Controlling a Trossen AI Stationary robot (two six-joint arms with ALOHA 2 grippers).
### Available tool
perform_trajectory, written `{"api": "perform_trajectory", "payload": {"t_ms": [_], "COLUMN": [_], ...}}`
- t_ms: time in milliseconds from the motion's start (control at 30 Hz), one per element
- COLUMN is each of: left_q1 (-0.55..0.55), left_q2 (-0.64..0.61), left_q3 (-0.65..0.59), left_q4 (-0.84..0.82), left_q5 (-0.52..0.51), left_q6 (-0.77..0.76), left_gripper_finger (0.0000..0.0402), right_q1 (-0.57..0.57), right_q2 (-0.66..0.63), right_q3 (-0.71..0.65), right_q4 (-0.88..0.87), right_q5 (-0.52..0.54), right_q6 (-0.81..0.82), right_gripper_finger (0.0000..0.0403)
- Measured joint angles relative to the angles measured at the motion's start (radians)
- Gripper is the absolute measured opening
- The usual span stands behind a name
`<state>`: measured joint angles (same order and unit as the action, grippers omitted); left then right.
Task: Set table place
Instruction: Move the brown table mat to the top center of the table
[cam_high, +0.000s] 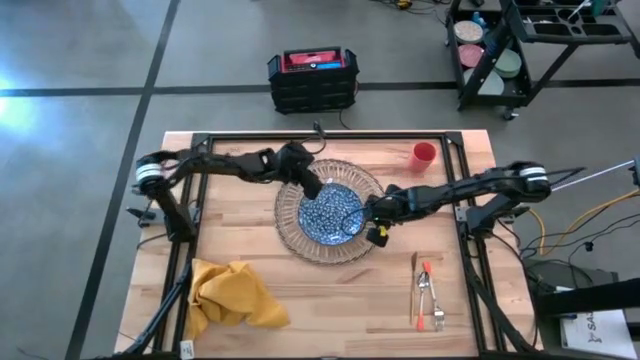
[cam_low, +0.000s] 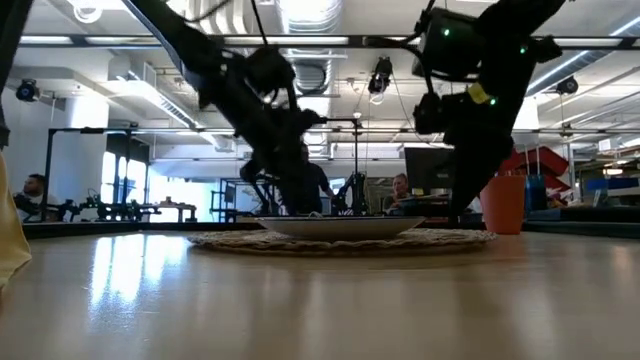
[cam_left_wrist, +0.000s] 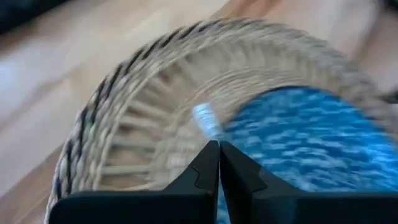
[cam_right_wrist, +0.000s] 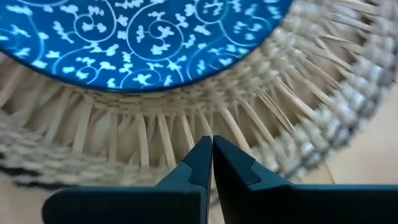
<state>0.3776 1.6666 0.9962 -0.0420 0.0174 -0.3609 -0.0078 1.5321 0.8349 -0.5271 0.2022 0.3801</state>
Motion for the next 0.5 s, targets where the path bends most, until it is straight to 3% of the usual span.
{"api": "perform_trajectory", "payload": {"t_ms": [133,233,400,500], "left_q1": [-0.050,-0.089,-0.178,-0.229], "left_q2": [-0.164,-0.280,-0.417,-0.459], "left_q3": [0.001,0.002,-0.006,-0.015], "left_q4": [-0.117,-0.298,-0.624,-0.702], "left_q5": [-0.060,-0.193,-0.509,-0.536], "left_q6": [0.019,0.037,-0.120,-0.203], "left_gripper_finger": [0.0000,0.0000,0.0000,0.0000], "right_q1": [-0.035,-0.083,-0.189,-0.257], "right_q2": [0.090,0.144,0.185,0.179], "right_q3": [0.000,0.004,0.006,0.004], "right_q4": [0.093,0.157,0.247,0.287], "right_q5": [-0.003,0.004,-0.018,-0.070], "right_q6": [-0.067,-0.115,-0.199,-0.242], "right_gripper_finger": [0.0000,0.0000,0.0000,0.0000]}}
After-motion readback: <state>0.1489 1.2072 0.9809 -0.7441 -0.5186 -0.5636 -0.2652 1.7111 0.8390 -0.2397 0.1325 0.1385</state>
